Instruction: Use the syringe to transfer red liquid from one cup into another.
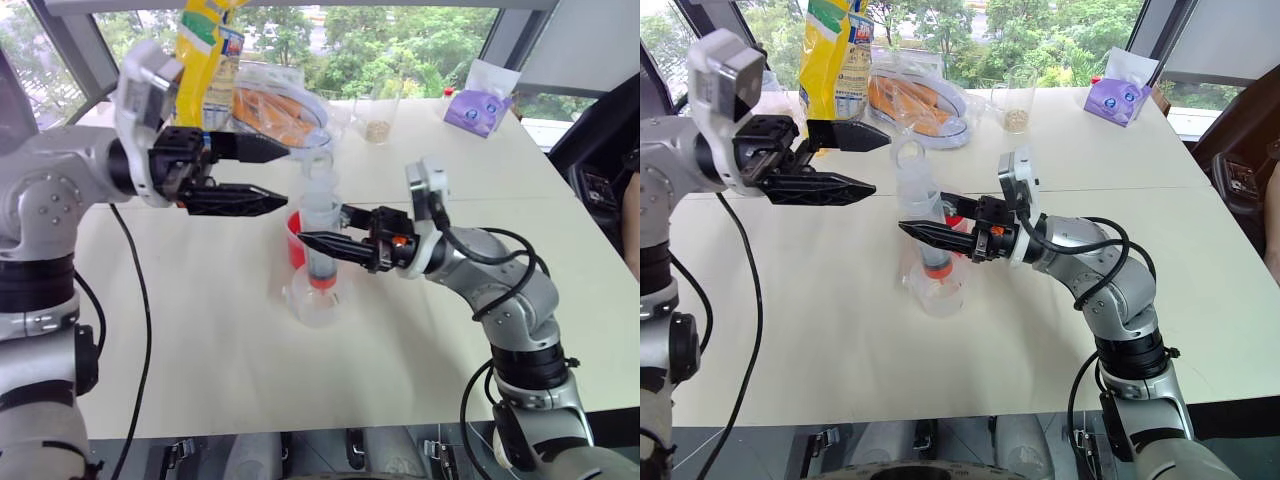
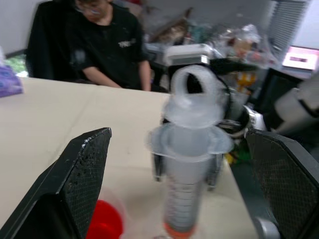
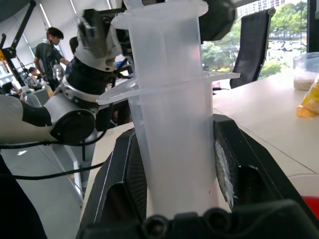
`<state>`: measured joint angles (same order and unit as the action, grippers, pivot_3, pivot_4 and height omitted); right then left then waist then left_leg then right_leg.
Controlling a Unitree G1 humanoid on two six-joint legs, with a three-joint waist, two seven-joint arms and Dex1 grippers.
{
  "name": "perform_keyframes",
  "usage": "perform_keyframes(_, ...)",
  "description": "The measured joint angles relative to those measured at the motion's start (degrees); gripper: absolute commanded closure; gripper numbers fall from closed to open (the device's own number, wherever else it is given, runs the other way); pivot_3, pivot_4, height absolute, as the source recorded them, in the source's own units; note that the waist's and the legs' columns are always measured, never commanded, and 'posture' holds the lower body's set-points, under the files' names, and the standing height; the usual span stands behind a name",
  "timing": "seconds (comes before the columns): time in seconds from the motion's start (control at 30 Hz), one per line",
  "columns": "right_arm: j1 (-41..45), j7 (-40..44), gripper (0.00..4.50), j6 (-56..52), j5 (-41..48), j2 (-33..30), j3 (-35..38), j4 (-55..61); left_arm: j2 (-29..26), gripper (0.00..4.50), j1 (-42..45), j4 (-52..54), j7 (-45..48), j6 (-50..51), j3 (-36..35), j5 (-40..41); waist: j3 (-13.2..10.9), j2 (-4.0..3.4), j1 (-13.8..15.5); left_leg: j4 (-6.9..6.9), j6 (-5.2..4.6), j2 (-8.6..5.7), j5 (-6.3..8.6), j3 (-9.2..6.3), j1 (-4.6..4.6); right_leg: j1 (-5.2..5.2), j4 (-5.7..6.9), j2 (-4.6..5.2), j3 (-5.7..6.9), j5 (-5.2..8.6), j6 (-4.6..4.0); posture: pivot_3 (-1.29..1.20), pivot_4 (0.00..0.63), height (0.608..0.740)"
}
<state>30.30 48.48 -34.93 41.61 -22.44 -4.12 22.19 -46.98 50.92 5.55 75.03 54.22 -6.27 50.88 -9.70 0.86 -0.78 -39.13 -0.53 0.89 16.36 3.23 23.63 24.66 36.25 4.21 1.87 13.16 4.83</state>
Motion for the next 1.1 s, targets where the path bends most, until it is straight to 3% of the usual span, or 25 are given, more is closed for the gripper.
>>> perform_keyframes(0.43,-0.6,2.4,3.03,1.6,-2.2,-0.1,-1.8,-1.1,5.3,0.09,2.0,1.1,-2.0,0.5,1.2,3.0,0.0,0.02,-0.1,-0.02,0.00,0.01,0.00,-0.01,-0.05,-0.06,-0.03,-0.04,-0.01,0.00,0.00,0.00,0.150,0.740)
perform_keyframes(0.63,-0.6,2.5,3.03,1.6,-2.7,-0.1,-1.8,-1.2,5.0,0.09,2.8,1.2,-1.3,1.6,2.4,3.5,0.0,0.02,0.0,-0.02,0.00,0.02,0.00,-0.02,-0.06,-0.07,-0.02,-0.06,-0.02,0.00,0.00,0.00,0.150,0.740)
perform_keyframes(0.73,-0.6,2.5,3.03,1.6,-2.9,-0.1,-1.8,-1.2,4.6,0.88,2.8,1.2,-0.7,1.8,2.8,3.5,0.0,0.02,0.0,-0.02,0.00,0.02,0.00,-0.02,-0.06,-0.07,-0.03,-0.06,-0.02,0.00,0.00,0.00,0.150,0.740)
perform_keyframes(0.97,-0.6,3.0,3.03,2.3,-3.2,0.1,-2.4,-1.2,3.6,4.30,2.8,1.6,-0.4,2.8,3.2,3.5,0.0,0.02,0.1,-0.02,0.00,0.02,0.00,-0.02,-0.06,-0.08,-0.02,-0.05,-0.02,0.00,0.00,0.00,0.150,0.740)
perform_keyframes(1.1,-0.5,3.1,3.03,2.4,-3.2,0.1,-2.5,-1.1,4.2,4.41,2.8,1.7,-0.3,2.9,3.3,3.7,0.0,0.02,0.1,-0.02,0.00,0.02,0.00,-0.02,-0.06,-0.08,-0.03,-0.05,-0.02,0.00,0.00,0.00,0.150,0.740)
